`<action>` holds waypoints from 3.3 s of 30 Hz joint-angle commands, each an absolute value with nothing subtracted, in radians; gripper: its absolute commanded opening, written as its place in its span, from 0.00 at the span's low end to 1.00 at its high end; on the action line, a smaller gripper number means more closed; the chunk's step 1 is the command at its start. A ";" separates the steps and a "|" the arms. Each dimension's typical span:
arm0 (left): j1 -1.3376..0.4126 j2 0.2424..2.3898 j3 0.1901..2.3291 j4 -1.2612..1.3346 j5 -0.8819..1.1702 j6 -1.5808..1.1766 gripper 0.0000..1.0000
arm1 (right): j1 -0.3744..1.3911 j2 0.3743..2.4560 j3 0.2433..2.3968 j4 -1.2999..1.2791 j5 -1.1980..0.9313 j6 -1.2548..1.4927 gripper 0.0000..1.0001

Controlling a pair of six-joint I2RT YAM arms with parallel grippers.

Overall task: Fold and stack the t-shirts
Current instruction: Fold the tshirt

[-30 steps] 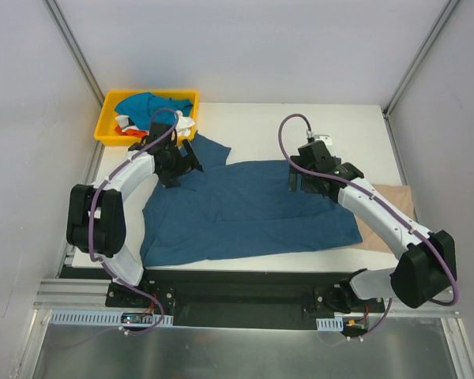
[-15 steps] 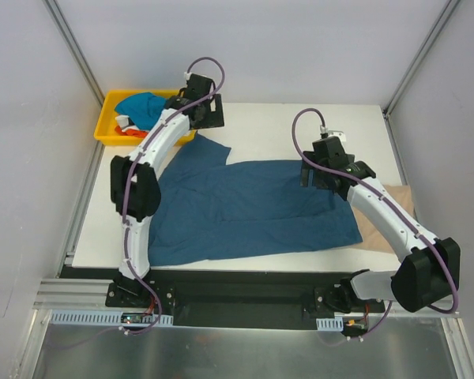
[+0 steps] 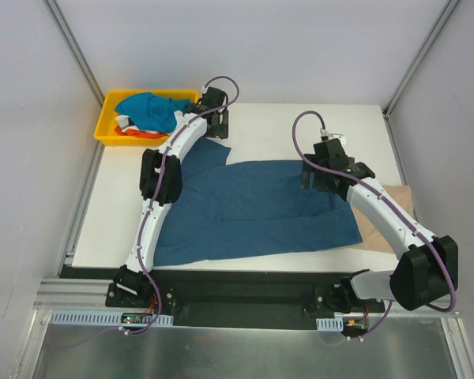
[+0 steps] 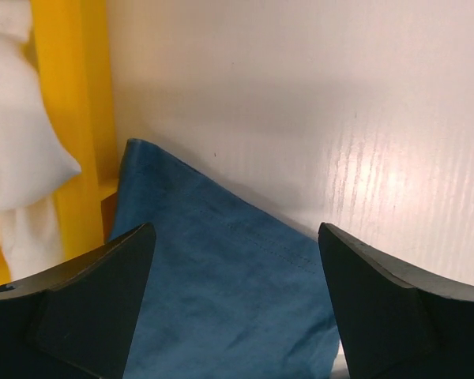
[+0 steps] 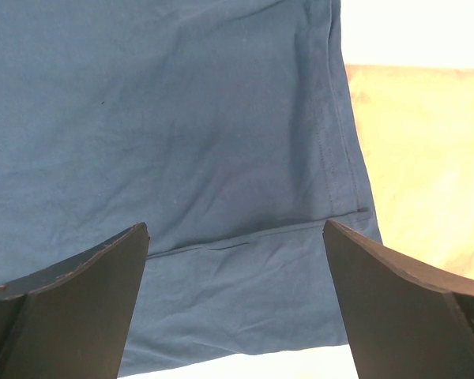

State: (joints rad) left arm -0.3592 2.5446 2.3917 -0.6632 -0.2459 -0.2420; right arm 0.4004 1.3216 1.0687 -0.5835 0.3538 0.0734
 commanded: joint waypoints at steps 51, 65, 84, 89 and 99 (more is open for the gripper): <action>-0.330 2.312 2.200 -0.678 -0.251 -0.338 0.00 | 0.098 2.146 1.845 -0.655 0.262 0.058 0.89; -0.337 2.276 2.143 -0.684 -0.305 -0.359 0.00 | 0.069 2.309 2.011 -0.804 0.276 0.037 0.65; -0.344 2.211 2.074 -0.699 -0.348 -0.382 0.00 | 0.066 2.234 1.956 -0.779 0.255 0.006 0.01; -0.345 2.142 1.982 -0.701 -0.341 -0.420 0.00 | 0.069 2.125 1.856 -0.727 0.209 -0.023 0.01; -0.400 1.941 1.727 -0.710 -0.425 -0.534 0.00 | 0.072 1.899 1.617 -0.652 0.196 -0.021 0.01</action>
State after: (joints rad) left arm -0.3801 2.0686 1.8004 -0.6830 -0.3595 -0.4549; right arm 0.0681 2.0083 1.6619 -0.6903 0.2020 -0.0025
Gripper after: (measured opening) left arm 0.014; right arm 0.015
